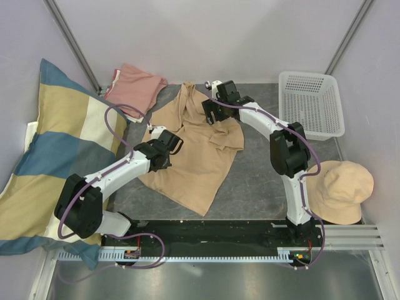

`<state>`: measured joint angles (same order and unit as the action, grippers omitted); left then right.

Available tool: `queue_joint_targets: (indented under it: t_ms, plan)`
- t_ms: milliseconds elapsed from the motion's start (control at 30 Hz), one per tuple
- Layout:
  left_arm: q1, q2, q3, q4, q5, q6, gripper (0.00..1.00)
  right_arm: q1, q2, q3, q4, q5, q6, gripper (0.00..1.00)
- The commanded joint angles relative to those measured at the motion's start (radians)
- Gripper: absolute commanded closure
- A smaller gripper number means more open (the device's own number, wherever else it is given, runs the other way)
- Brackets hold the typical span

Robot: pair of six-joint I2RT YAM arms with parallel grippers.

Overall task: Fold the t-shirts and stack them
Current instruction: Flatten out the tshirt

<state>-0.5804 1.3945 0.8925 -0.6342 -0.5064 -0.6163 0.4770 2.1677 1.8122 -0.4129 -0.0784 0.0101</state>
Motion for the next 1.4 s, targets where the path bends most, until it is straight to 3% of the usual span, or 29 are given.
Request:
queue_joint_targets:
  t_ms: [0,100,133,167,200,267,467,800,1133,1367]
  plan:
    - [-0.002,-0.043,-0.009,-0.002,0.008,0.007,0.98,0.012,0.082,0.099,-0.02,-0.066,-0.039,0.18]
    - [-0.003,-0.052,-0.018,-0.002,0.012,0.006,0.98,0.02,0.135,0.147,-0.033,-0.063,-0.039,0.2]
    - [-0.002,-0.054,-0.023,-0.002,0.009,0.004,0.98,0.018,0.151,0.162,-0.043,-0.055,-0.038,0.25]
    - [-0.002,-0.054,-0.024,-0.002,0.008,0.004,0.98,0.018,0.156,0.165,-0.043,-0.043,-0.036,0.52]
    - [-0.002,-0.054,-0.027,-0.002,0.006,0.004,0.98,0.02,0.158,0.164,-0.044,-0.025,-0.032,0.72]
    - [-0.002,-0.051,-0.029,-0.001,-0.001,0.004,0.98,0.018,0.15,0.148,-0.043,0.06,-0.021,1.0]
    - [-0.002,-0.017,0.014,-0.001,-0.01,0.023,0.98,-0.006,0.098,0.03,-0.017,0.311,0.082,1.0]
    - [0.002,0.141,0.203,0.021,-0.035,0.144,0.98,-0.181,-0.029,-0.207,-0.012,0.561,0.224,1.0]
    - [0.063,0.461,0.569,0.033,-0.057,0.32,0.98,-0.32,-0.178,-0.356,-0.093,0.689,0.376,1.0]
    - [0.134,0.518,0.635,0.039,-0.027,0.365,0.98,-0.449,-0.267,-0.476,-0.115,0.709,0.435,1.0]
